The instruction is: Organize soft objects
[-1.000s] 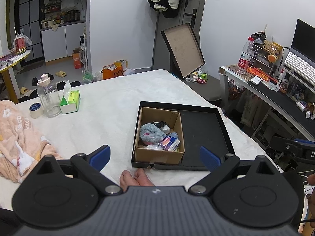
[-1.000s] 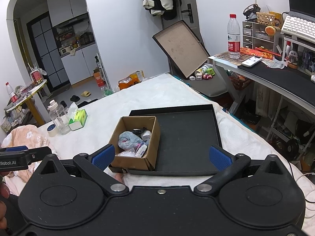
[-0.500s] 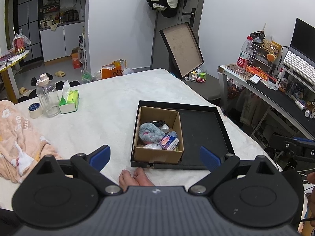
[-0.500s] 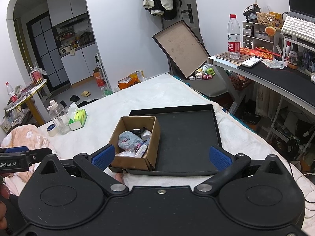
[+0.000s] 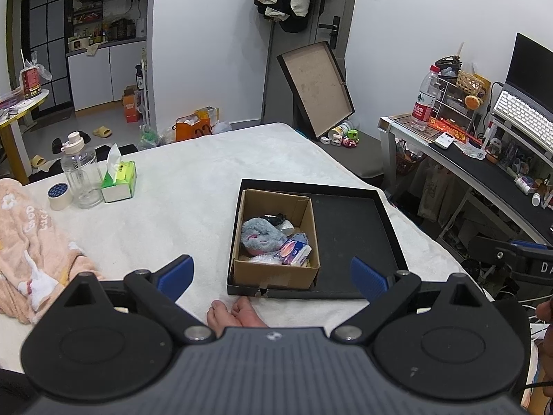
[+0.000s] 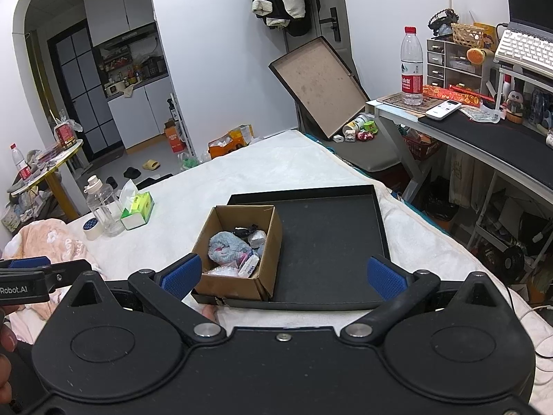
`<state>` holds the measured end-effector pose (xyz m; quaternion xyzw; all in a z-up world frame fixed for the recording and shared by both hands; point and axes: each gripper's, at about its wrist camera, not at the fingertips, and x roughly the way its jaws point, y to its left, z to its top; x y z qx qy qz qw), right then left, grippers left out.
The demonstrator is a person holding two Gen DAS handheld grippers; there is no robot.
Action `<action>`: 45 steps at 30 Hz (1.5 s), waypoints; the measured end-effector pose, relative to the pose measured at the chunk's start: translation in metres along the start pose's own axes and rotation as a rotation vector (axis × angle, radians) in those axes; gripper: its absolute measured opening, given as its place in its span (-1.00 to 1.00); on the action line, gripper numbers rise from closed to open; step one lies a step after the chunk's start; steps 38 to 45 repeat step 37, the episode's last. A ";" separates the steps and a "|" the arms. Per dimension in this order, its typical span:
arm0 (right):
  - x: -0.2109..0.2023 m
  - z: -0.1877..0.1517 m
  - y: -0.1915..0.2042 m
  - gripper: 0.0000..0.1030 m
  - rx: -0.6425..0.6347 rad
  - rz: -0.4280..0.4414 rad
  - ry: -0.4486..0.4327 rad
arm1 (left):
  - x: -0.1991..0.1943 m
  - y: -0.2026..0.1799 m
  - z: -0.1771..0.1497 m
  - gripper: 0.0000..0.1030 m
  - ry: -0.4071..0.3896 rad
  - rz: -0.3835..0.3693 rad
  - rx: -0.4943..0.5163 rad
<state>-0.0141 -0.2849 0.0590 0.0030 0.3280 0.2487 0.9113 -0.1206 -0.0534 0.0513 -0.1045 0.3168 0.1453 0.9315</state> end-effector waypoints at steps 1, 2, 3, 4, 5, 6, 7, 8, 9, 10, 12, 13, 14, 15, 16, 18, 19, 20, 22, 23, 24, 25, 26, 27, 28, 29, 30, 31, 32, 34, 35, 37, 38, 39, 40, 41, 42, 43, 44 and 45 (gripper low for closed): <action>0.000 0.000 0.000 1.00 -0.001 0.000 0.000 | -0.001 0.000 0.000 0.88 -0.001 -0.001 0.000; 0.000 0.000 0.000 1.00 -0.001 -0.001 0.000 | -0.001 0.000 0.000 0.88 -0.003 -0.002 0.001; 0.000 0.000 0.000 1.00 -0.001 0.000 -0.001 | -0.002 -0.001 0.001 0.88 -0.006 -0.004 0.002; -0.001 0.000 0.000 1.00 -0.001 0.001 -0.002 | -0.003 -0.001 0.001 0.88 -0.009 -0.004 0.004; -0.001 0.000 0.001 1.00 -0.001 0.001 -0.002 | -0.004 -0.001 0.002 0.88 -0.013 -0.003 0.005; -0.001 0.001 0.001 1.00 -0.001 0.001 -0.003 | -0.005 -0.001 0.002 0.88 -0.018 -0.004 0.006; -0.002 0.002 0.001 1.00 -0.002 0.002 -0.004 | -0.006 -0.001 0.003 0.88 -0.021 -0.006 0.006; -0.003 0.003 0.001 1.00 -0.003 0.003 -0.006 | -0.007 -0.001 0.002 0.88 -0.022 -0.008 0.006; -0.003 0.004 0.001 1.00 -0.004 0.003 -0.007 | -0.008 0.000 0.003 0.88 -0.023 -0.008 0.006; -0.003 0.005 0.001 1.00 -0.004 0.004 -0.008 | -0.008 0.000 0.003 0.88 -0.025 -0.007 0.006; -0.004 0.006 0.002 1.00 -0.005 0.006 -0.011 | -0.009 0.001 0.004 0.88 -0.028 -0.006 0.006; -0.005 0.007 0.002 1.00 -0.008 0.007 -0.013 | -0.010 0.001 0.004 0.88 -0.030 -0.004 0.005; -0.006 0.007 0.003 1.00 -0.010 0.008 -0.014 | -0.011 0.001 0.005 0.88 -0.031 -0.002 0.005; -0.006 0.007 0.004 1.00 -0.011 0.007 -0.016 | -0.011 0.002 0.005 0.88 -0.032 -0.001 0.004; -0.006 0.008 0.004 1.00 -0.012 0.008 -0.017 | -0.012 0.002 0.006 0.88 -0.032 -0.001 0.003; -0.007 0.009 0.004 1.00 -0.012 0.009 -0.018 | -0.013 0.003 0.007 0.88 -0.032 0.001 0.003; -0.007 0.009 0.005 1.00 -0.013 0.008 -0.018 | -0.013 0.003 0.006 0.88 -0.032 0.001 0.003; -0.007 0.009 0.005 1.00 -0.013 0.009 -0.017 | -0.013 0.003 0.006 0.88 -0.031 0.001 0.003; -0.007 0.009 0.005 1.00 -0.015 0.009 -0.014 | -0.014 0.004 0.006 0.88 -0.028 -0.001 0.003; -0.006 0.008 0.005 1.00 -0.015 0.010 -0.012 | -0.014 0.004 0.005 0.88 -0.025 -0.001 0.003; -0.006 0.008 0.006 1.00 -0.016 0.011 -0.010 | -0.013 0.005 0.005 0.88 -0.022 0.000 0.004; -0.006 0.008 0.006 1.00 -0.017 0.012 -0.008 | -0.013 0.006 0.005 0.88 -0.019 0.001 0.004; -0.005 0.008 0.006 1.00 -0.018 0.012 -0.007 | -0.013 0.006 0.005 0.88 -0.018 0.002 0.004; -0.005 0.008 0.006 1.00 -0.019 0.012 -0.006 | -0.013 0.006 0.005 0.88 -0.019 0.002 0.004; -0.005 0.008 0.006 1.00 -0.020 0.012 -0.005 | -0.013 0.006 0.006 0.88 -0.020 0.003 0.005; -0.005 0.008 0.006 1.00 -0.019 0.013 -0.004 | -0.013 0.006 0.006 0.88 -0.022 0.004 0.006; -0.005 0.009 0.006 1.00 -0.019 0.013 -0.004 | -0.013 0.006 0.006 0.88 -0.025 0.002 0.010; -0.005 0.009 0.007 1.00 -0.020 0.014 -0.003 | -0.013 0.006 0.005 0.88 -0.025 0.000 0.013; -0.005 0.008 0.008 1.00 -0.021 0.014 -0.003 | -0.013 0.006 0.005 0.88 -0.024 0.000 0.015; -0.006 0.008 0.008 1.00 -0.022 0.015 -0.003 | -0.012 0.006 0.004 0.88 -0.021 0.000 0.016; -0.005 0.008 0.008 1.00 -0.021 0.016 -0.003 | -0.012 0.006 0.004 0.88 -0.019 0.000 0.016; -0.004 0.007 0.009 1.00 -0.021 0.015 0.000 | -0.011 0.006 0.004 0.88 -0.017 -0.001 0.014; -0.004 0.007 0.009 1.00 -0.021 0.015 0.000 | -0.011 0.006 0.004 0.88 -0.017 -0.001 0.014; -0.004 0.007 0.009 1.00 -0.021 0.015 0.000 | -0.011 0.006 0.004 0.88 -0.017 -0.001 0.014; -0.004 0.007 0.009 1.00 -0.021 0.015 0.000 | -0.011 0.006 0.004 0.88 -0.017 -0.001 0.014; -0.004 0.007 0.009 1.00 -0.021 0.015 0.000 | -0.011 0.006 0.004 0.88 -0.017 -0.001 0.014; -0.004 0.007 0.009 1.00 -0.021 0.015 0.000 | -0.011 0.006 0.004 0.88 -0.017 -0.001 0.014; -0.004 0.007 0.009 1.00 -0.021 0.015 0.000 | -0.011 0.006 0.004 0.88 -0.017 -0.001 0.014; -0.004 0.007 0.009 1.00 -0.021 0.015 0.000 | -0.011 0.006 0.004 0.88 -0.017 -0.001 0.014; -0.004 0.007 0.009 1.00 -0.021 0.015 0.000 | -0.011 0.006 0.004 0.88 -0.017 -0.001 0.014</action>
